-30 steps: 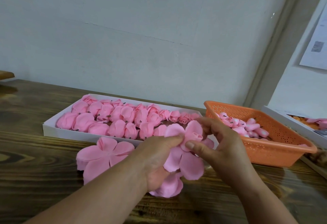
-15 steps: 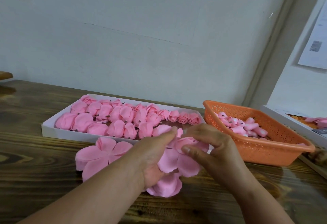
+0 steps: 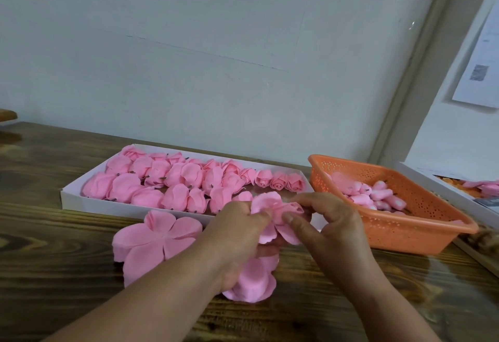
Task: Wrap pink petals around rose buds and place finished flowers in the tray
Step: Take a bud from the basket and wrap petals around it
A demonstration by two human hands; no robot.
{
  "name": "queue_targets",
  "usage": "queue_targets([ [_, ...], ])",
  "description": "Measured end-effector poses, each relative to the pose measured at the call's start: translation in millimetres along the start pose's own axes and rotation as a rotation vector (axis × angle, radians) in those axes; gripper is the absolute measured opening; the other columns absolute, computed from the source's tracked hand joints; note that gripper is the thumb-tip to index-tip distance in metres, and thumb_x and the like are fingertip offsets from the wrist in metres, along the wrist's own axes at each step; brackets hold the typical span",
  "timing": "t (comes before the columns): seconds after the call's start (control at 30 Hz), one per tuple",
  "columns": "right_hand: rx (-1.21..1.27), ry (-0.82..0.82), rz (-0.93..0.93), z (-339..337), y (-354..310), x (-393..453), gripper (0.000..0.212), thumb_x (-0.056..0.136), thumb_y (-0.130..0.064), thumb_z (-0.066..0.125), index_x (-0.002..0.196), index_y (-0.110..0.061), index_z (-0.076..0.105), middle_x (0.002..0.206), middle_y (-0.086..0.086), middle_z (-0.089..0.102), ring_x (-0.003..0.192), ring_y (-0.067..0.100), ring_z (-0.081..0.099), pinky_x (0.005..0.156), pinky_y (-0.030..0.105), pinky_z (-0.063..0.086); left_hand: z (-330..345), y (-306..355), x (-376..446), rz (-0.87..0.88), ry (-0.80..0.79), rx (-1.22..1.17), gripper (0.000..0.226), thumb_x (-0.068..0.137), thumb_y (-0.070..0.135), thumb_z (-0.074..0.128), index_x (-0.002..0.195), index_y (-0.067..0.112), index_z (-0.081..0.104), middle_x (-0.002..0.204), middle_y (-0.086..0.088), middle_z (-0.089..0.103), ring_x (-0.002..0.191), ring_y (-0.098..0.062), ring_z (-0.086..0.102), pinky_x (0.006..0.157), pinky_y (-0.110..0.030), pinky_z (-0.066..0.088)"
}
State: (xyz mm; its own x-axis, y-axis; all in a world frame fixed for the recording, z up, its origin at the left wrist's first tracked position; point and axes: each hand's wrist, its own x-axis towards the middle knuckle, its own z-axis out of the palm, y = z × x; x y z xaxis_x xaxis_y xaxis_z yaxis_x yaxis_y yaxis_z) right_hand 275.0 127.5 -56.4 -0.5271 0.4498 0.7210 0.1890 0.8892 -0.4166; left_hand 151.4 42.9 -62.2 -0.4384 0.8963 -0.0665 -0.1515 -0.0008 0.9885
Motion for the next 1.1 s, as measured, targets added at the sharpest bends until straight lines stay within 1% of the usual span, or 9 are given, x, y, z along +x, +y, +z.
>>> queue_targets([
  [0.17,-0.102,0.005,-0.149,2,-2,0,0.021,0.075,-0.016,0.066,0.095,-0.017,0.074,0.082,-0.030,0.055,0.082,-0.009,0.051,0.079,0.025,0.042,3,1,-3,0.071,0.022,0.146,0.024,0.100,0.020,0.046,0.107,0.019,0.069,0.104,-0.003,0.072,0.095,-0.018,0.070,0.082,-0.038,0.059],
  [0.33,-0.094,0.031,-0.236,3,-1,1,0.017,0.075,-0.008,0.068,0.089,-0.013,0.075,0.090,-0.005,0.064,0.085,0.013,0.060,0.076,0.040,0.050,4,5,-7,0.137,0.019,0.375,0.027,0.102,0.016,0.040,0.106,0.013,0.066,0.102,-0.010,0.070,0.098,-0.025,0.066,0.088,-0.042,0.055],
  [0.4,-0.053,-0.005,-0.243,2,-2,1,0.015,0.076,-0.008,0.067,0.086,-0.013,0.075,0.102,0.000,0.063,0.097,0.017,0.060,0.083,0.035,0.049,4,5,-3,0.148,0.002,0.483,0.027,0.102,0.014,0.037,0.112,0.006,0.061,0.096,-0.011,0.065,0.087,-0.023,0.063,0.079,-0.029,0.054],
  [0.5,-0.020,-0.054,-0.244,3,-3,0,0.015,0.076,-0.007,0.066,0.084,-0.016,0.075,0.105,-0.012,0.063,0.100,0.002,0.058,0.085,0.022,0.046,2,1,-2,0.166,0.005,0.538,0.032,0.103,0.008,0.032,0.119,-0.005,0.056,0.083,-0.009,0.051,0.073,-0.014,0.048,0.060,-0.011,0.036],
  [0.67,0.197,0.006,-0.010,1,0,0,0.019,0.077,0.005,0.070,0.073,-0.014,0.071,0.079,-0.012,0.068,0.084,0.001,0.061,0.074,0.008,0.044,1,3,-4,0.270,-0.025,0.593,0.036,0.100,0.018,0.045,0.067,0.025,0.056,0.049,0.011,0.046,0.042,0.004,0.044,0.042,-0.008,0.030],
  [0.77,0.395,0.023,0.103,-4,2,2,0.023,0.078,0.009,0.067,0.074,-0.013,0.071,0.080,-0.001,0.070,0.075,0.007,0.062,0.068,0.017,0.048,0,2,-5,0.294,-0.066,0.400,0.018,0.095,0.027,0.055,0.095,0.026,0.073,0.074,0.013,0.069,0.072,0.008,0.061,0.060,-0.008,0.042],
  [0.83,0.469,0.052,0.169,-3,2,2,0.017,0.078,0.005,0.067,0.079,-0.011,0.072,0.080,0.006,0.070,0.075,0.019,0.064,0.067,0.028,0.053,-2,1,-3,0.279,-0.102,0.288,0.017,0.091,0.028,0.061,0.103,0.032,0.073,0.090,0.012,0.073,0.091,-0.003,0.067,0.077,-0.020,0.052],
  [1.0,0.578,0.126,0.269,3,0,0,0.020,0.078,0.002,0.069,0.075,-0.018,0.071,0.071,0.010,0.068,0.063,0.023,0.062,0.059,0.030,0.055,0,-3,-2,0.354,-0.047,0.262,0.016,0.088,0.025,0.067,0.091,0.038,0.075,0.086,0.016,0.074,0.085,-0.001,0.068,0.072,-0.021,0.054],
  [1.1,0.638,0.119,0.297,3,1,-1,0.020,0.078,0.002,0.070,0.085,-0.017,0.066,0.073,0.012,0.066,0.064,0.018,0.064,0.059,0.025,0.054,2,-5,-3,0.373,-0.009,0.262,0.017,0.087,0.026,0.068,0.091,0.041,0.074,0.087,0.019,0.073,0.086,-0.001,0.068,0.075,-0.027,0.056],
])
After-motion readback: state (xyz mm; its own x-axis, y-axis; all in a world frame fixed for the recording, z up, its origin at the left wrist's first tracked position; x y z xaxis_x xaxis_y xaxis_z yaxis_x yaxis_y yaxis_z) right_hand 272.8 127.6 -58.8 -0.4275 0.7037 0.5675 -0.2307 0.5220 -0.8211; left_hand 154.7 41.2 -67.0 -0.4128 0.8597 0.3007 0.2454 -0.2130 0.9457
